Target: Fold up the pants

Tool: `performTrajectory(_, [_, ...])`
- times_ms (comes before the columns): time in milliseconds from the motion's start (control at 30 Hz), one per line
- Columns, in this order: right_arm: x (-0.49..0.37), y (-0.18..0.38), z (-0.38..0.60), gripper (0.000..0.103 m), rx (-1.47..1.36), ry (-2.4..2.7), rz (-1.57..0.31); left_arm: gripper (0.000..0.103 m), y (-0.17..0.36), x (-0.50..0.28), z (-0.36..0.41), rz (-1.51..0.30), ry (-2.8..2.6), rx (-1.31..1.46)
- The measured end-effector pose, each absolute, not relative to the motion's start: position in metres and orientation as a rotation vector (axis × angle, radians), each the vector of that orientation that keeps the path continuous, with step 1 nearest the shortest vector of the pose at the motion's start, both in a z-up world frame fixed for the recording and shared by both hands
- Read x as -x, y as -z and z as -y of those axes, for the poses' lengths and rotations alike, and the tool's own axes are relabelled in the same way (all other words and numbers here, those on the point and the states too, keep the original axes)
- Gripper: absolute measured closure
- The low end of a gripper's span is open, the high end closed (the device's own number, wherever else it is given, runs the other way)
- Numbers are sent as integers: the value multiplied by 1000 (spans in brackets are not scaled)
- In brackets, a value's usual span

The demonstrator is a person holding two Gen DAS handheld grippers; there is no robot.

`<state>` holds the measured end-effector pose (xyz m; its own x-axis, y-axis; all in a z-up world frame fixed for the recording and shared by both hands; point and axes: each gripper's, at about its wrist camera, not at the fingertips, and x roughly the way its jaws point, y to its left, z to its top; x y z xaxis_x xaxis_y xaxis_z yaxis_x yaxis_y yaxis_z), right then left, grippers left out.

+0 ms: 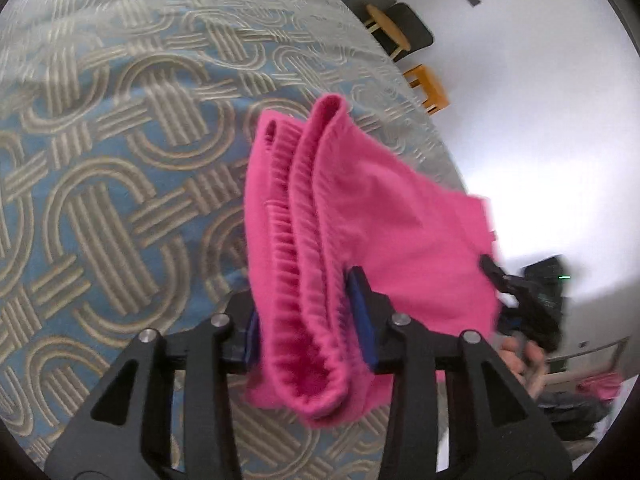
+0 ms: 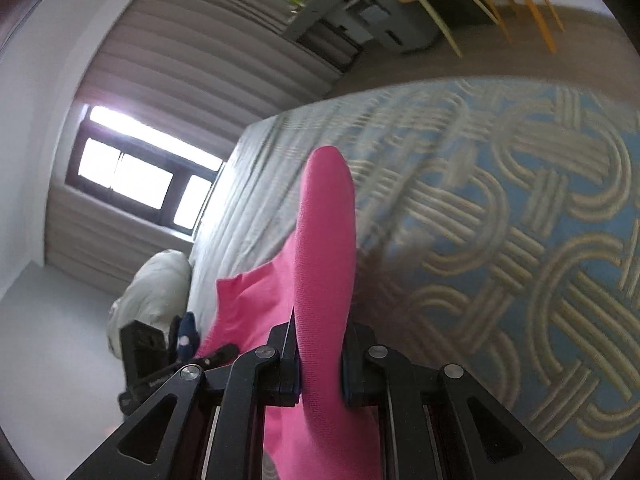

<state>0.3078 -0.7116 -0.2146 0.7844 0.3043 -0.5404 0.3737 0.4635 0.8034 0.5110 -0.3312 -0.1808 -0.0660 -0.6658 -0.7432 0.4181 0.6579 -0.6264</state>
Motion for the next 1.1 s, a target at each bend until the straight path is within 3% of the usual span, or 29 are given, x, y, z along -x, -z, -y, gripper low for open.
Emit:
performTrajectory(33, [-305, 221, 718, 72, -1168, 56, -712, 48, 177, -515, 321, -1385, 878, 238])
performTrajectory(67, [-301, 225, 724, 68, -1200, 67, -709, 35, 174, -515, 315, -1386, 855, 233])
performTrajectory(100, [-296, 226, 730, 68, -1211, 76, -695, 32, 167, -517, 305, -1372, 824, 228])
performTrajectory(200, [-280, 203, 737, 51, -1138, 167, -666, 32, 141, -518, 275, -1264, 768, 247])
performTrajectory(233, [-273, 191, 736, 51, -1098, 194, -640, 39, 130, -517, 270, -1217, 771, 260])
performTrajectory(267, [-270, 179, 732, 51, -1063, 192, -616, 55, 122, -514, 269, -1186, 788, 270])
performTrajectory(300, [-269, 171, 728, 54, -1040, 187, -604, 65, 113, -511, 271, -1162, 809, 272])
performTrajectory(333, [-268, 160, 721, 64, -1000, 192, -589, 80, 105, -503, 276, -1139, 814, 272])
performTrajectory(367, [-269, 149, 713, 71, -952, 204, -580, 86, 100, -499, 283, -1124, 819, 270])
performTrajectory(400, [-274, 136, 701, 81, -888, 213, -579, 86, 96, -495, 294, -1113, 828, 262])
performTrajectory(567, [-318, 127, 661, 83, -758, 170, -649, 86, 101, -472, 348, -1067, 863, 200])
performTrajectory(733, [-331, 169, 644, 83, -679, 253, -721, 86, 149, -476, 387, -1035, 758, 73])
performTrajectory(767, [-333, 182, 642, 83, -635, 308, -739, 92, 158, -477, 388, -1031, 739, 59])
performTrajectory(833, [-329, 202, 644, 89, -591, 326, -716, 93, 177, -471, 377, -943, 773, 47])
performTrajectory(967, [-309, 220, 670, 95, -797, 228, -630, 94, 177, -471, 371, -935, 781, 65])
performTrajectory(1100, [-304, 220, 671, 98, -796, 238, -618, 94, 175, -469, 377, -921, 763, 25])
